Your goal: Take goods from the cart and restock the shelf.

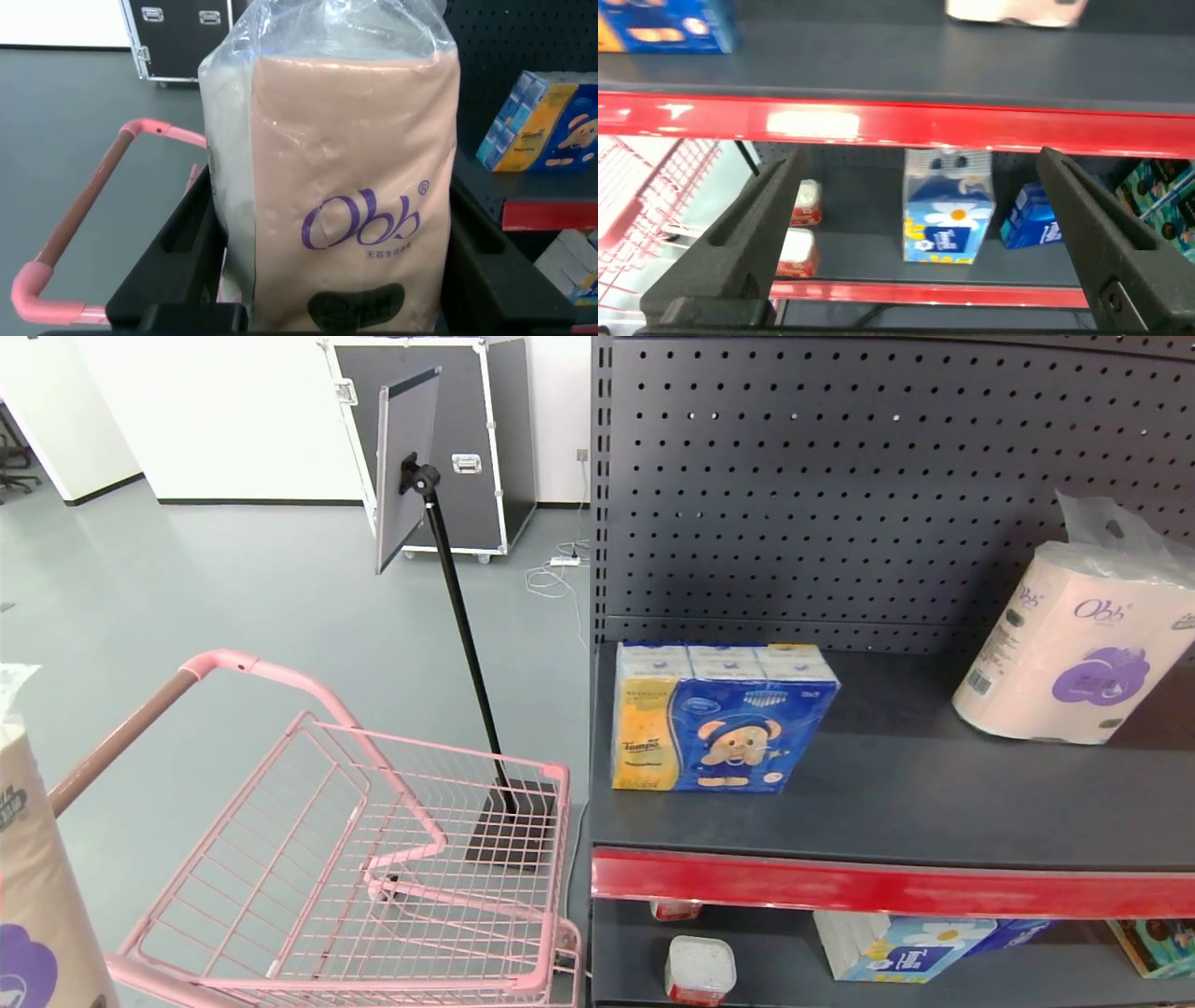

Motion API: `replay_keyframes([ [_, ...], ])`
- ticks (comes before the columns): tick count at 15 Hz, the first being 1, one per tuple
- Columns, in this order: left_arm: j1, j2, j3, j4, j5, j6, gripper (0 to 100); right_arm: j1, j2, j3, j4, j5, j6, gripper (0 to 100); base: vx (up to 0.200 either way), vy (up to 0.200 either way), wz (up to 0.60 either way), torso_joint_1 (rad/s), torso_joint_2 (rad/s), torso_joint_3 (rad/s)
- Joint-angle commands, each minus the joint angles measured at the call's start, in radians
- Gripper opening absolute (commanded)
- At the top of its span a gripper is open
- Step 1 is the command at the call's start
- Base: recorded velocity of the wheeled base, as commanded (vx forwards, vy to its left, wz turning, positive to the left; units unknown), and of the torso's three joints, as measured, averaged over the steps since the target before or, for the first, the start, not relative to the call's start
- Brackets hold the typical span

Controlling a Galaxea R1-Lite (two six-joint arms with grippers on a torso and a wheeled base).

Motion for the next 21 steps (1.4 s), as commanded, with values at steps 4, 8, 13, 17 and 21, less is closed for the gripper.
replay_keyframes([
  [4,-0.001,0.0,0.0,0.001,0.001,0.001,0,0.0,0.0,0.0,-0.001,0.0,0.0,100,0.0,-0.2,0.0,0.001,0.0,0.002],
  [8,-0.001,-0.001,0.0,0.001,0.001,0.001,0,0.0,0.0,0.0,-0.001,0.0,0.0,100,0.0,-0.2,0.0,0.0,0.0,0.0],
  [13,-0.001,-0.004,0.0,0.001,-0.001,0.003,0,0.0,0.0,0.0,-0.001,0.0,0.0,100,0.0,-0.2,0.0,0.002,0.0,0.0],
  [17,-0.001,-0.004,0.0,0.001,0.001,0.003,0,0.0,0.0,0.0,-0.001,0.0,0.0,100,0.0,-0.2,0.0,0.001,0.0,0.002],
  [21,-0.001,-0.006,0.0,0.001,-0.001,0.003,0,0.0,0.0,0.0,-0.001,0.002,0.0,100,0.0,-0.2,0.0,0.004,0.0,0.004],
])
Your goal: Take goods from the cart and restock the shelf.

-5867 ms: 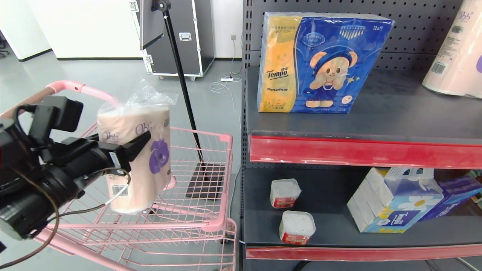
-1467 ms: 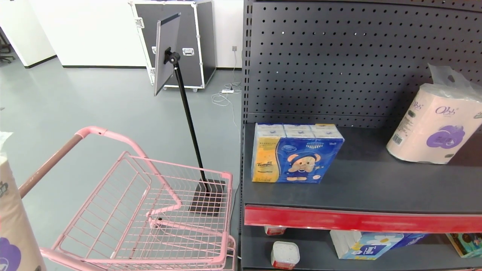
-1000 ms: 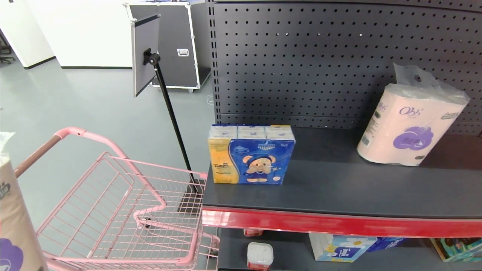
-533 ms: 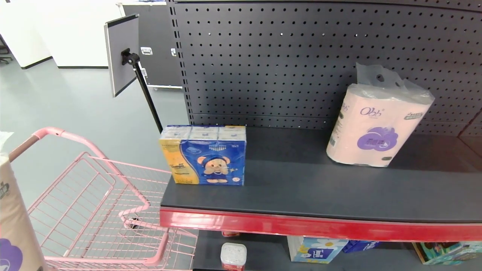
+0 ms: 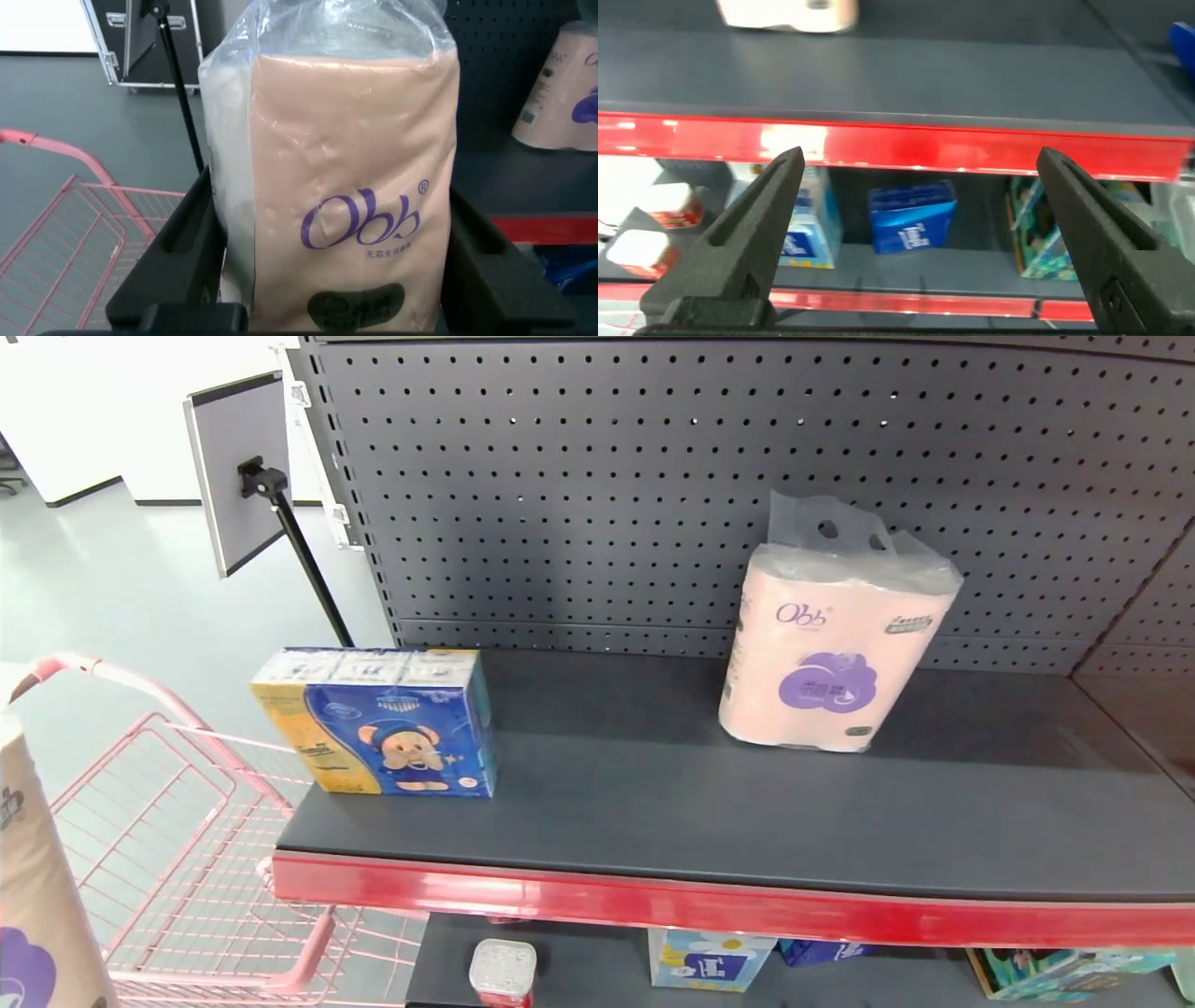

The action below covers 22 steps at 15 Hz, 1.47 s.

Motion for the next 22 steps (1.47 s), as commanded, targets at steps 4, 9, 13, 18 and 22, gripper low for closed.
replay_keyframes([
  [4,0.0,-0.001,0.0,-0.001,0.0,0.006,0,0.0,0.0,0.0,0.0,-0.001,0.001,100,0.0,-0.2,0.0,0.001,0.0,0.001],
  [9,0.0,0.0,0.0,-0.001,-0.001,0.029,0,0.0,0.0,0.0,0.0,-0.001,0.0,100,0.0,-0.2,0.0,0.0,0.0,0.005],
  [13,-0.002,0.0,0.002,-0.001,-0.003,0.029,0,0.0,0.0,0.0,0.0,-0.001,0.0,100,0.0,-0.05,0.0,0.001,0.0,0.002],
  [18,-0.031,-0.024,0.0,-0.001,-0.044,0.029,0,0.0,0.0,0.0,0.0,0.001,0.0,100,0.0,0.0,0.0,0.0,0.0,0.0],
  [22,-0.062,-0.057,0.006,0.007,-0.196,0.023,0,0.0,0.0,0.0,0.0,0.001,0.0,100,0.0,0.0,0.0,0.0,0.0,0.0],
])
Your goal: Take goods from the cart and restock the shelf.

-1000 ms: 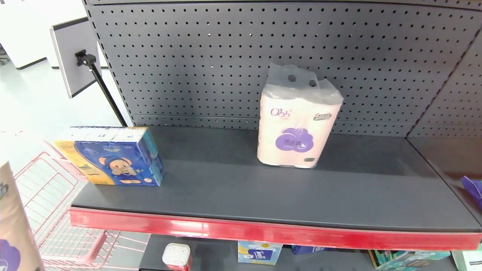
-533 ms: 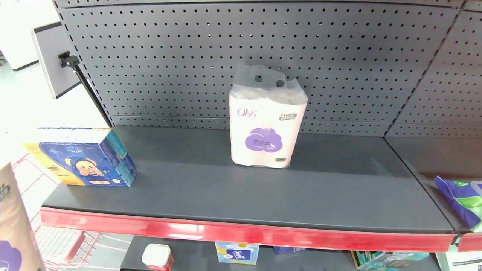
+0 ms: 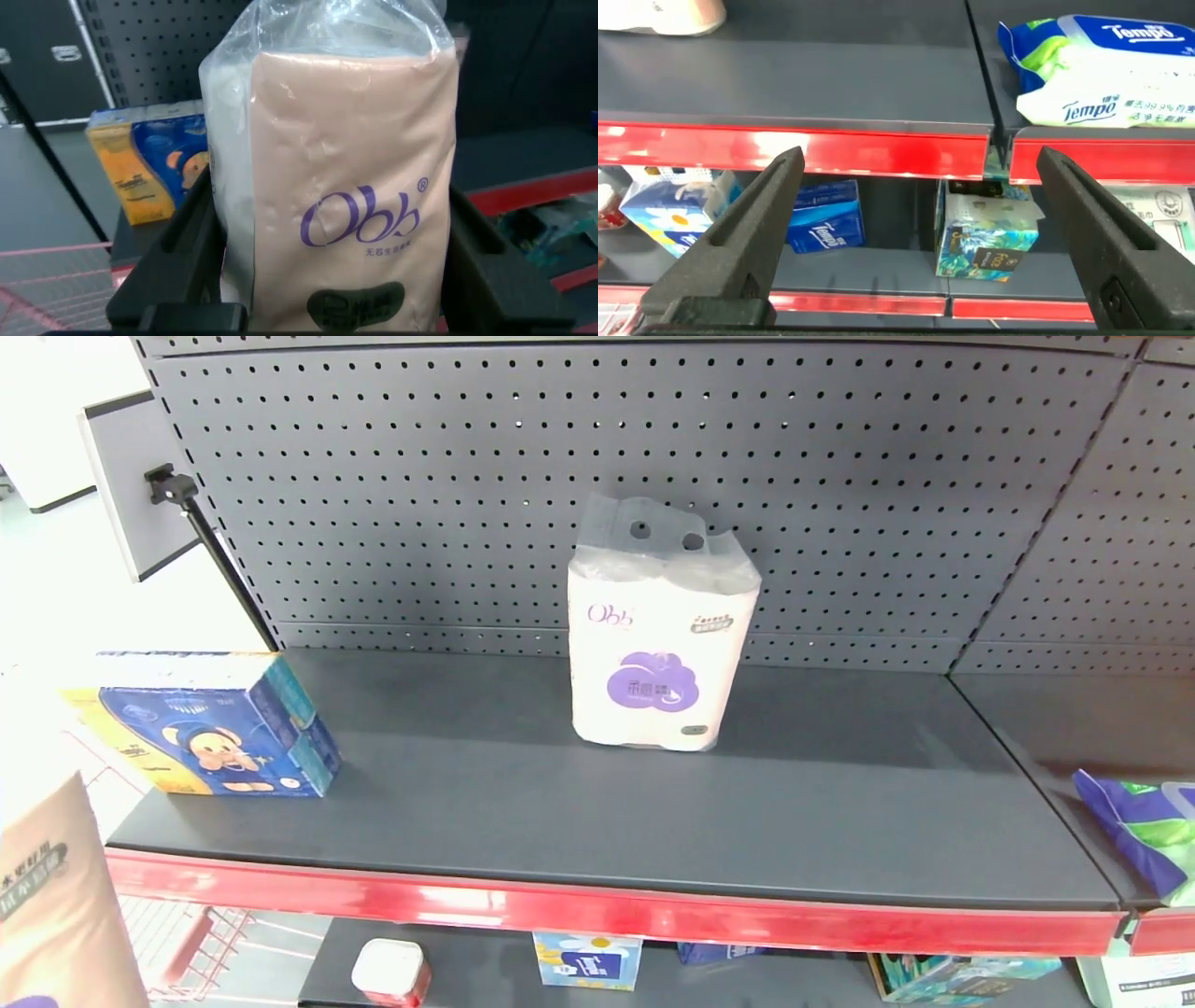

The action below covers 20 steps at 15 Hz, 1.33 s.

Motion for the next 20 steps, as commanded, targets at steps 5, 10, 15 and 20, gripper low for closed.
replay_keyframes([
  [5,-0.01,-0.004,0.006,0.002,-0.016,0.0,0,0.0,0.0,0.0,0.0,0.0,0.0,100,0.0,0.0,0.0,0.0,0.0,0.0],
  [10,-0.009,-0.003,0.005,0.002,-0.014,0.0,0,0.0,0.0,0.0,0.0,0.0,-0.002,100,0.0,0.0,0.0,0.066,-0.14,-0.082],
  [15,-0.009,-0.003,0.005,0.0,-0.014,0.0,0,0.0,0.0,0.0,0.0,0.0,0.0,100,0.0,0.0,0.0,0.154,-0.36,-0.202],
  [20,-0.009,-0.003,0.023,0.002,-0.01,0.005,0,0.0,0.0,0.0,0.0,0.0,0.0,100,0.0,0.0,0.0,0.104,-0.24,-0.131],
])
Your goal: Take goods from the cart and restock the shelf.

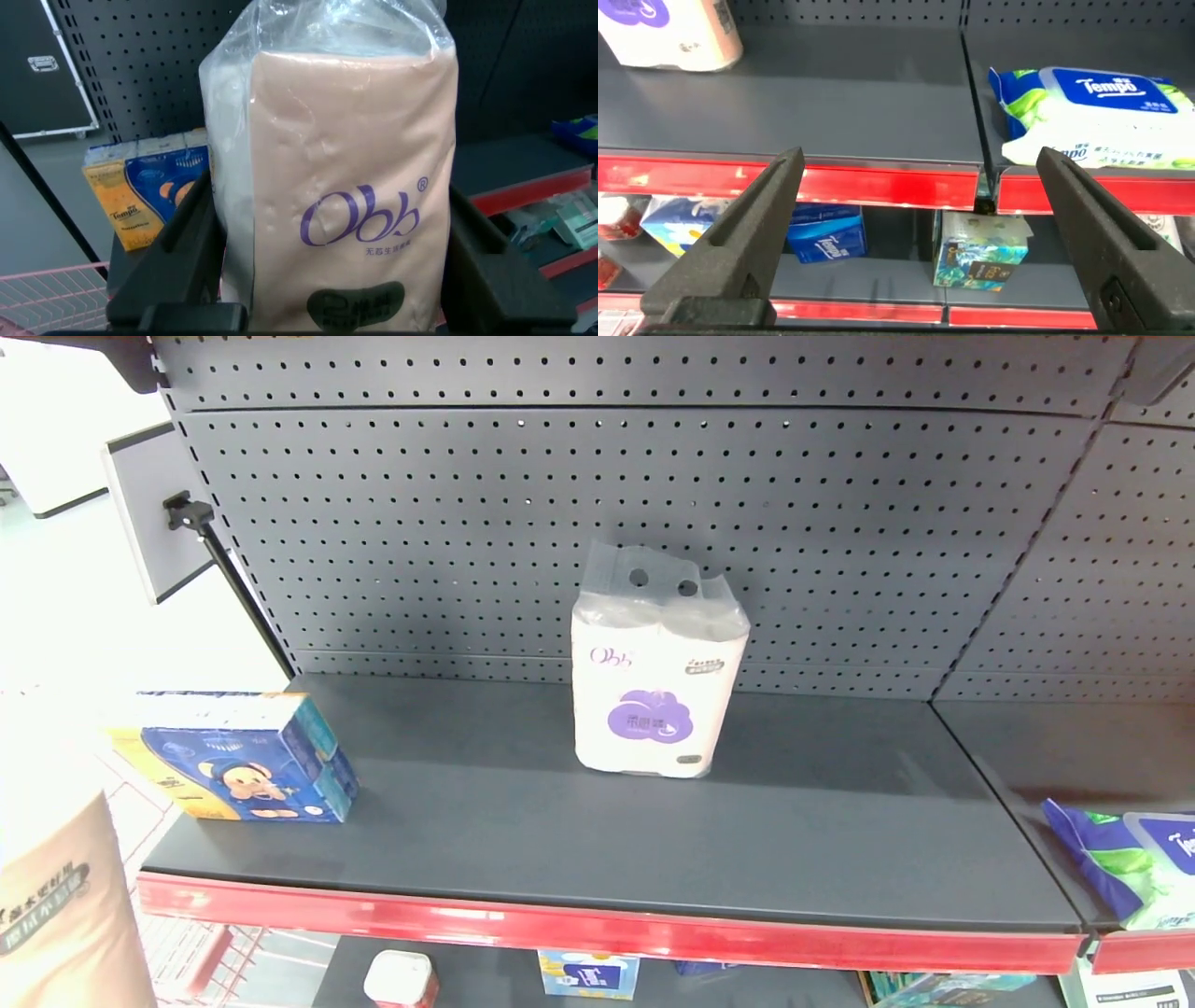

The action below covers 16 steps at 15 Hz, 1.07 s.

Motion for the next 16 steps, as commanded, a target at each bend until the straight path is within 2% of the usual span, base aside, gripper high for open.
replay_keyframes([
  [1,0.0,0.004,0.008,-0.001,0.003,0.001,0,-0.001,0.0,0.0,0.0,-0.002,0.002,100,0.0,0.0,0.0,0.0,0.0,0.0],
  [3,0.0,0.006,0.01,-0.001,0.003,0.001,0,-0.001,0.0,-0.001,-0.003,-0.002,-0.016,100,0.0,0.0,0.0,0.0,0.0,0.0],
  [4,0.0,0.006,0.008,0.0,0.0,0.001,0,0.013,0.036,-0.072,-0.012,0.055,-0.023,100,0.0,0.0,0.0,0.0,0.0,0.0],
  [5,0.0,0.006,0.008,0.0,0.0,0.003,0,0.048,0.194,-0.304,0.0,0.129,0.051,100,0.0,0.0,0.0,0.0,0.0,0.0],
  [6,0.0,0.008,0.008,-0.001,-0.001,0.003,0,0.066,0.312,-0.455,0.006,0.138,0.143,100,0.0,0.0,0.0,0.0,0.0,0.0],
  [7,0.0,0.021,0.008,-0.001,-0.003,0.003,0,0.12,0.481,-0.511,0.011,0.208,0.16,100,0.0,0.0,0.0,0.0,0.0,0.0],
  [8,0.0,0.027,0.01,-0.003,-0.004,0.003,0,0.174,0.577,-0.501,0.004,0.283,0.115,100,0.0,0.0,0.0,0.0,0.0,0.0],
  [10,0.0,0.02,0.025,-0.003,-0.004,0.004,0,0.2,0.729,-0.518,-0.037,0.36,0.109,100,0.0,0.0,0.0,0.0,0.0,0.0],
  [11,0.0,0.02,0.024,-0.004,-0.003,0.006,0,0.197,0.844,-0.52,-0.127,0.452,0.111,100,0.0,0.0,0.0,0.0,0.0,0.0],
  [13,0.0,0.029,0.014,-0.006,-0.001,0.006,0,0.148,1.071,-0.541,-0.315,0.512,0.106,100,0.0,0.0,0.0,0.0,0.0,0.0],
  [16,0.0,0.046,0.01,-0.007,-0.003,0.006,0,0.138,1.281,-0.544,-0.445,0.58,0.025,100,0.0,0.0,0.0,0.0,0.0,0.0],
])
